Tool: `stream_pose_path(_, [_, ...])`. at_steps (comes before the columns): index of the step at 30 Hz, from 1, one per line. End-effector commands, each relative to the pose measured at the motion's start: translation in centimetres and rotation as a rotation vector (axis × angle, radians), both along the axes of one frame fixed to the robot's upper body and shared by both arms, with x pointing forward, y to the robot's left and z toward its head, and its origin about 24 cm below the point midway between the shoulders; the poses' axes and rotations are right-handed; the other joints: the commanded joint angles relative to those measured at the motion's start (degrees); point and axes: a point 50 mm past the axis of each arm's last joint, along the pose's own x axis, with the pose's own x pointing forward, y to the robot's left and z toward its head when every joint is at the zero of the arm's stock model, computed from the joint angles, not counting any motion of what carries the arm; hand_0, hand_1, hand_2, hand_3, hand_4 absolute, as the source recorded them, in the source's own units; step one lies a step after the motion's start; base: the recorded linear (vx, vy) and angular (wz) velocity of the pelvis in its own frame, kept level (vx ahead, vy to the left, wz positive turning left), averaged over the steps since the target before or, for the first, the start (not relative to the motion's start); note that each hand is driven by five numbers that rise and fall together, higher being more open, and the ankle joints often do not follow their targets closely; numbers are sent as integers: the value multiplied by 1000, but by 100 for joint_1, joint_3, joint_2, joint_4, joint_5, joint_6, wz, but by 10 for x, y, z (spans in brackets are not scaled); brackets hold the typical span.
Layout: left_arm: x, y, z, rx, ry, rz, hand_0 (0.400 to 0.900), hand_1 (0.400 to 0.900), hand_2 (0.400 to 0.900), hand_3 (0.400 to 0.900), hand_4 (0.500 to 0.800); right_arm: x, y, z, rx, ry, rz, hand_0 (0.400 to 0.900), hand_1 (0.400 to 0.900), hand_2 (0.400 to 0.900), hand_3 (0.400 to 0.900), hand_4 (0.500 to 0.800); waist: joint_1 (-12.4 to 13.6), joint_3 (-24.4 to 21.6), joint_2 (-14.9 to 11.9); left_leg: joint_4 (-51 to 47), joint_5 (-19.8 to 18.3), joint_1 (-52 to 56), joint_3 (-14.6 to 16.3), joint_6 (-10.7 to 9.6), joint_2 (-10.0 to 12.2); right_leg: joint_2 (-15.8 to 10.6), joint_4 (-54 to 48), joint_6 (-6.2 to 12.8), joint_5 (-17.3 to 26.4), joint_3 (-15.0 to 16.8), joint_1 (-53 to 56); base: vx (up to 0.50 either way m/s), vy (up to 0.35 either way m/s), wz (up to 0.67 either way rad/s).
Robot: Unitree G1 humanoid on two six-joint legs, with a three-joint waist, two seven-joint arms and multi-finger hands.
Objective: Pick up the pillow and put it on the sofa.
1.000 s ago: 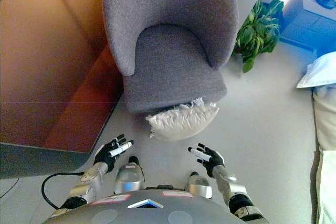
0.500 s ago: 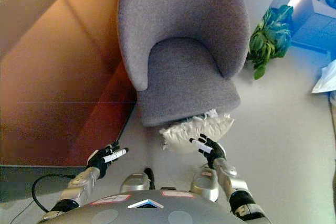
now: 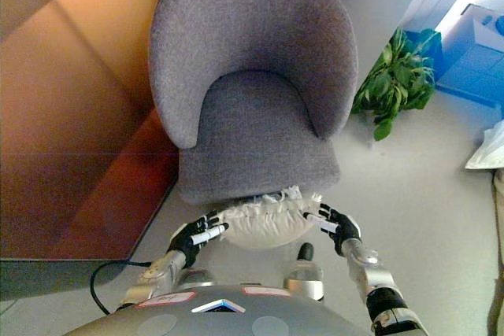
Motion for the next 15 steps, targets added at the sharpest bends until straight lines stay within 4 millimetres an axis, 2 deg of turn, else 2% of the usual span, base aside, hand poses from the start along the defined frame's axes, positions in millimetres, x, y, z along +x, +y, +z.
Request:
stream_pose_path(1, [25, 33, 21, 128, -127, -77, 900, 900, 900, 900, 800, 32, 1, 17, -152, -134, 80, 900, 900, 900, 900, 800, 64, 4, -111, 142, 275, -251, 89, 167, -162, -437, 0, 327, -14, 1, 232, 82, 69, 15])
stream_pose_path(5, [18, 47, 22, 143, -100, -60, 900, 900, 900, 900, 800, 38, -16, 25, -418, -122, 278, 900, 900, 900, 900, 800, 103, 16, -129, 133, 51, -164, 82, 254, -273, -633, 71, 382, 94, -16, 201, 97, 16, 10])
stream_pose_path(9, [13, 60, 24, 150, -79, -93, 900, 900, 900, 900, 800, 57, -23, 45, -695, -147, 612, 900, 900, 900, 900, 800, 191, 85, -156, 418, -129, -246, 0, 282, -243, -809, 210, 410, 164, -78, 139, 98, -40, 8])
stream_pose_path(12, [19, 66, 30, 143, -85, -122, 900, 900, 900, 900, 800, 72, -27, 59, -891, -168, 793, 900, 900, 900, 900, 800, 265, 199, -149, 612, -195, -403, -68, 272, -158, -944, 404, 439, 183, -87, -44, 51, -60, 14])
stream_pose_path(15, [32, 64, 37, 115, -110, -138, 900, 900, 900, 900, 800, 91, -23, 72, -1010, -236, 860, 900, 900, 900, 900, 800, 348, 394, -108, 800, -226, -712, -192, 258, -73, -1047, 681, 446, 139, -51, -364, -29, -64, 17])
